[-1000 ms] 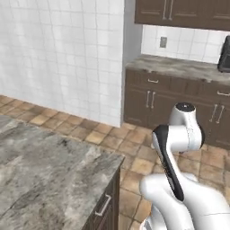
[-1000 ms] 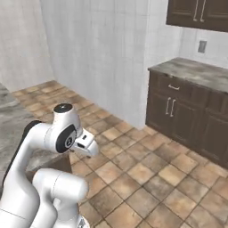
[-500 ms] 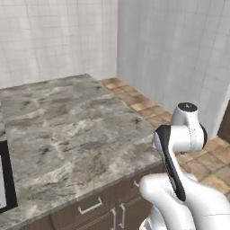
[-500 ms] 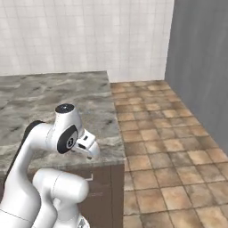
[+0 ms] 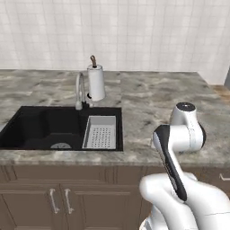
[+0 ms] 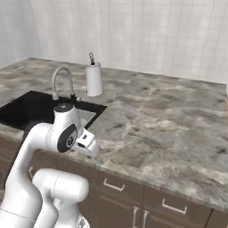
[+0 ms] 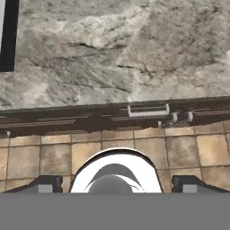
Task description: Place one of the steaks on the plate and the other in the bowl. Then place the bowl in the fridge.
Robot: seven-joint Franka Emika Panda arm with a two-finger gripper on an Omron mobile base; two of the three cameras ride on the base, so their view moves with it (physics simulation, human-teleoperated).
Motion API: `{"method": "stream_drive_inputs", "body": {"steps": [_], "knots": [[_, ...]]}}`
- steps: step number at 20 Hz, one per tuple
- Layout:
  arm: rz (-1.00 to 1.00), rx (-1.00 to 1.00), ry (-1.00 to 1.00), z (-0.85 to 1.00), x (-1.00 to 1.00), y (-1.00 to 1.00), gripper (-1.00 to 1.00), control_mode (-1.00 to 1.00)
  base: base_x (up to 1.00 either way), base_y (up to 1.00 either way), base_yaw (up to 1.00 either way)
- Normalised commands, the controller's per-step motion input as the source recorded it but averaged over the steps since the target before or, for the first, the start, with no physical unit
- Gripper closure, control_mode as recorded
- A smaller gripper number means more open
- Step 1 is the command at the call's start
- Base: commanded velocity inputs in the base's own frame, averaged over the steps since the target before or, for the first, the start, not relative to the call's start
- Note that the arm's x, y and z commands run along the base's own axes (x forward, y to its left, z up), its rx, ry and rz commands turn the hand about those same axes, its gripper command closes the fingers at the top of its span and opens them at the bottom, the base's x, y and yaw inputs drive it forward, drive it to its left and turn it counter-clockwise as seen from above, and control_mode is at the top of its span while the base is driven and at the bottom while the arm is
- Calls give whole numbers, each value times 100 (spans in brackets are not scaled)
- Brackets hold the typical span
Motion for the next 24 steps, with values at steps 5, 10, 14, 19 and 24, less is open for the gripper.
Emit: {"method": "stream_drive_inputs", "body": {"steps": [5, 10, 14, 19, 24], "knots": [[0, 0, 0, 0, 0, 0, -100, 100, -6, 100, 60], [0, 0, 0, 0, 0, 0, -100, 100, 2, 100, 56], [0, 0, 0, 0, 0, 0, -100, 100, 8, 100, 58], [0, 0, 0, 0, 0, 0, -100, 100, 28, 92, 67], [0, 0, 0, 0, 0, 0, -100, 100, 44, 62, 71]]}}
